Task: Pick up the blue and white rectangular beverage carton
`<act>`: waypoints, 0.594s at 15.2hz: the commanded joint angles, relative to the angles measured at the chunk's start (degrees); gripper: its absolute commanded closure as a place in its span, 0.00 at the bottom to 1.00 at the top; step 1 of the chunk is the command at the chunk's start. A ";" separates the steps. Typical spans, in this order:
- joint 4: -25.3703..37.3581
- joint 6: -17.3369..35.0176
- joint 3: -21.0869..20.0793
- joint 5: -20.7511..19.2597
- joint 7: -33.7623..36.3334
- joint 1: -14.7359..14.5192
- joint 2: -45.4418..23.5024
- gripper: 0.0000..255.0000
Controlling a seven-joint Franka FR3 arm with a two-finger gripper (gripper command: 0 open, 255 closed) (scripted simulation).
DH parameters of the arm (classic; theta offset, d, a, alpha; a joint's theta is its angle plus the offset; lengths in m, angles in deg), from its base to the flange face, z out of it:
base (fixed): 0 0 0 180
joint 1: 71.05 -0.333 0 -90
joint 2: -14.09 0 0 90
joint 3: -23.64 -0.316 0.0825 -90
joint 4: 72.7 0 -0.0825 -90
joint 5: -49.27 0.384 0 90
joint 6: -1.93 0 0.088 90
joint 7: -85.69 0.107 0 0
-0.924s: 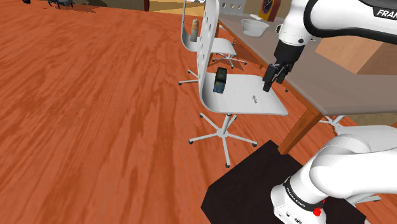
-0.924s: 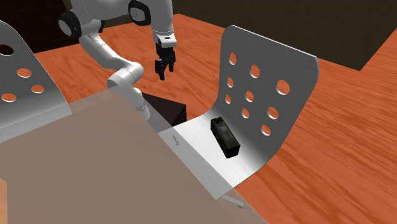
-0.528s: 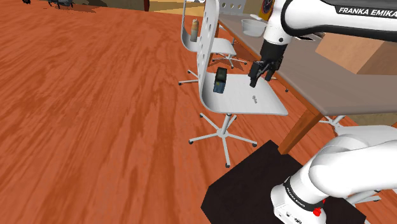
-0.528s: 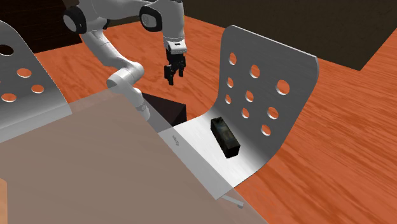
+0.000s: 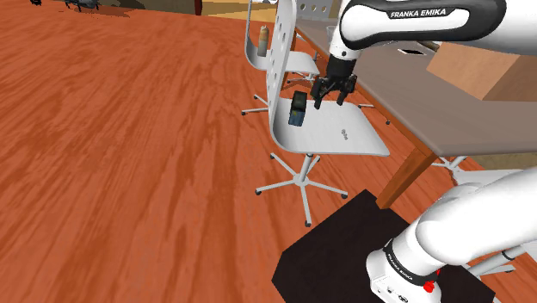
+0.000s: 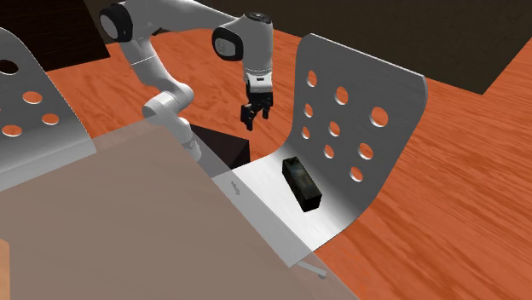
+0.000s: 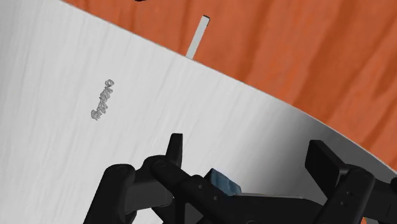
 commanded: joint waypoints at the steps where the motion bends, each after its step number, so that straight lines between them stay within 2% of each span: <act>1: 3.34 1.39 0.00 0.28 2.25 0.49 -4.55 0.00; 9: 17.76 4.64 1.62 1.43 9.05 2.56 -21.52 0.00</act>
